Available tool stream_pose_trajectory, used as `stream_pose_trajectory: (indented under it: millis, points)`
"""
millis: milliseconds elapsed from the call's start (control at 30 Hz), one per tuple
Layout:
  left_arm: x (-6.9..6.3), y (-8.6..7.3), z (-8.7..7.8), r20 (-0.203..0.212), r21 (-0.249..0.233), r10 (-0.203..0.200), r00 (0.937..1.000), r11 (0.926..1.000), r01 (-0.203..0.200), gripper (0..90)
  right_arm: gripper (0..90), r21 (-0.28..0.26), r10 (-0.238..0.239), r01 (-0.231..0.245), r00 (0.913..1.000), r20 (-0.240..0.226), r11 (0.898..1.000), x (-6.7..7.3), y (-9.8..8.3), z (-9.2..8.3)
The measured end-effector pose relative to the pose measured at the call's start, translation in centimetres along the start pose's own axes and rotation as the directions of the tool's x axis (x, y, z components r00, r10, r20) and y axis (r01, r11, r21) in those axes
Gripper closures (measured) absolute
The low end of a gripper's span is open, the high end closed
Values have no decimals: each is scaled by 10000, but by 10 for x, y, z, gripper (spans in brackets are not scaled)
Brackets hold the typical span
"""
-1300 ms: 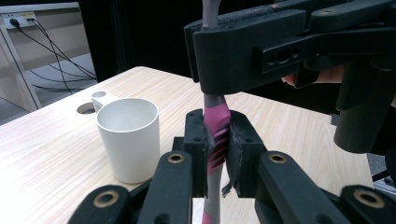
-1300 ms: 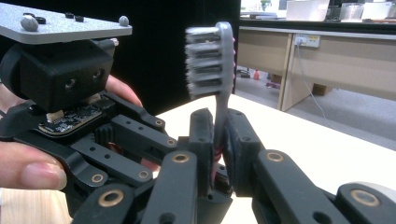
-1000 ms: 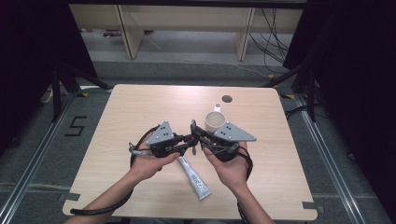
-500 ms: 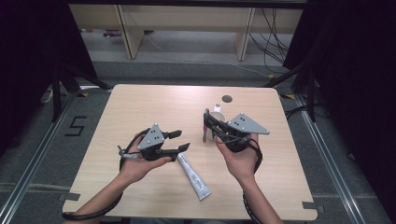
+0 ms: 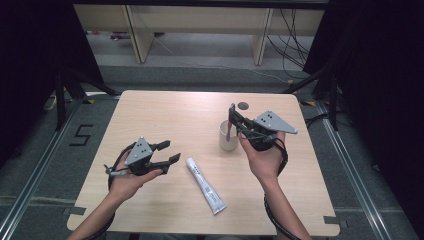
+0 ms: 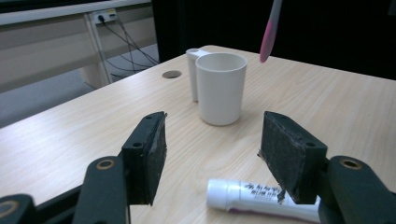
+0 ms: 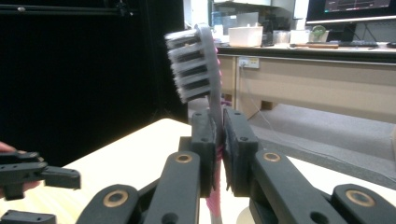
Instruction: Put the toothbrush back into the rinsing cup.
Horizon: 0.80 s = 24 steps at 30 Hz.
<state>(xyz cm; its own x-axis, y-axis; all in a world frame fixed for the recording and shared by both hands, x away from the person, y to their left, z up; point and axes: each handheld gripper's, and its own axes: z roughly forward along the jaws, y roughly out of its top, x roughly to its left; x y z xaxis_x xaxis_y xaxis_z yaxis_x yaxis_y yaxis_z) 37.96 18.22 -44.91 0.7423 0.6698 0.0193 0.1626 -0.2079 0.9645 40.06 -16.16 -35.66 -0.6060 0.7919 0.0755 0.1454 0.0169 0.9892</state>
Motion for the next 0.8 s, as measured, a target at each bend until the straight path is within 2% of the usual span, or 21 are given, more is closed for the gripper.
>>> stream_pose_trajectory:
  millis: [133,167,267,333,367,400,433,467,500,567,633,800]
  points:
    - [6,-13,-7,-283,-17,-426,9987,9991,426,403,842,-46,-155,156,9998,139,9999,-4,2,2]
    - [7,-17,-8,-361,7,-469,9982,9989,469,402,842,-54,-39,40,9999,98,10000,-4,2,3]
    - [11,-27,-12,-573,-45,-805,9951,9968,804,401,841,-86,-110,112,9997,195,9999,-8,4,4]
    - [13,-30,-14,-769,39,-861,9933,9962,867,401,842,-135,-241,245,9993,303,9996,-11,6,4]
    - [14,-33,-15,-864,-41,-968,9915,9953,968,401,842,-84,-23,25,9997,251,10000,-10,6,4]
    - [14,-34,-16,-930,-104,-1024,9904,9947,1019,401,842,-160,-100,105,9996,282,9998,-12,7,5]
    - [15,-36,-16,-1028,-152,-1067,9890,9943,1057,401,842,-223,-257,266,9988,409,9994,-14,9,5]
    - [15,-38,-17,-1092,-194,-1081,9881,9941,1066,400,842,-185,-64,71,9993,363,9998,-14,9,6]
    - [16,-41,-16,-1074,-366,-1164,9874,9929,1131,400,842,-177,-125,132,9991,413,9998,-16,10,6]
    - [16,-43,-17,-1252,-340,-1185,9850,9928,1151,401,842,-229,11,-1,9990,455,9997,-18,11,8]
    - [17,-47,-17,-1324,-437,-1215,9837,9922,1167,401,842,-265,-90,103,9989,463,9996,-20,13,9]
    - [19,-54,-15,-1356,-495,-1121,9844,9931,1063,404,841,-401,-153,178,9979,628,9990,-27,18,14]
